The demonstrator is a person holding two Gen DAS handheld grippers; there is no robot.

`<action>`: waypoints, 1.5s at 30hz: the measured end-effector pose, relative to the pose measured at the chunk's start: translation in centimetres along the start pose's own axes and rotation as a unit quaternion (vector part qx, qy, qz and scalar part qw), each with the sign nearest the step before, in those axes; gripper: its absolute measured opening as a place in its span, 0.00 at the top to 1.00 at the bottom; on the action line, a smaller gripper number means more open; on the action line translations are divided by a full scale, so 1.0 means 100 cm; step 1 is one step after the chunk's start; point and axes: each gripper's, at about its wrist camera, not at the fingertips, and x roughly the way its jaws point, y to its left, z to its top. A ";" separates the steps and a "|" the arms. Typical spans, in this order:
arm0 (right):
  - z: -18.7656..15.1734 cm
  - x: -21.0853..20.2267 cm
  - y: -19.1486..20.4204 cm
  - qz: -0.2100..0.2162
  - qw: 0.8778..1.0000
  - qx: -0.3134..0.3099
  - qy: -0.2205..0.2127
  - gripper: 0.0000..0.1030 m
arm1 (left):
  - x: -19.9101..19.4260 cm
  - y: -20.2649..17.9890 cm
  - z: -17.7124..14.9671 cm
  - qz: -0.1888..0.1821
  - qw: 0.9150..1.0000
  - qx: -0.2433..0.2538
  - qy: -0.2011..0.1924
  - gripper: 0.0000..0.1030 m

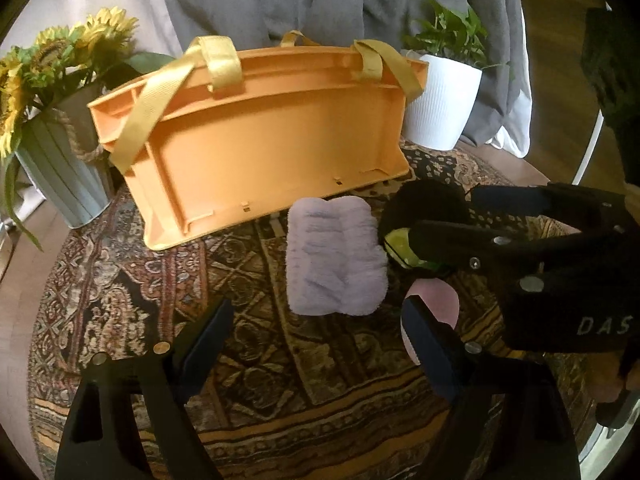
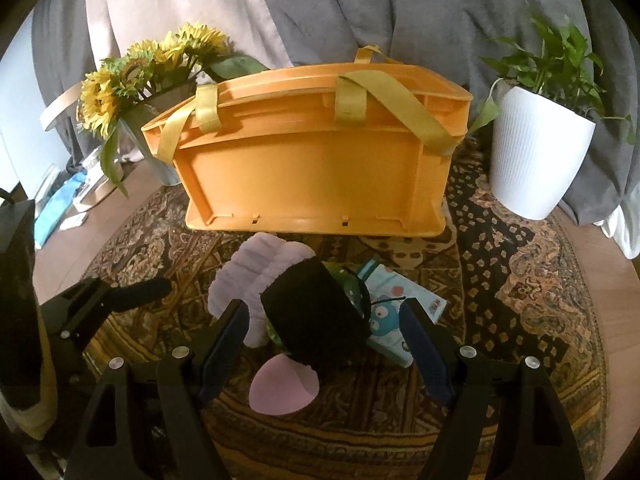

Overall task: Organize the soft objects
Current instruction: 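Close left gripper on lavender towel while right gripper closes on black plush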

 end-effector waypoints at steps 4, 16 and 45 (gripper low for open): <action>0.000 0.007 -0.001 0.012 1.000 -0.003 0.007 0.25 | 0.008 -0.003 0.001 -0.004 1.000 0.001 0.002 0.16; -0.003 0.026 -0.001 0.028 0.999 -0.010 0.028 0.40 | 0.028 -0.005 0.010 0.003 1.000 0.002 0.008 0.28; -0.002 -0.005 -0.016 0.013 0.998 0.053 -0.005 0.41 | -0.012 -0.005 0.021 0.019 0.999 -0.025 -0.030 0.72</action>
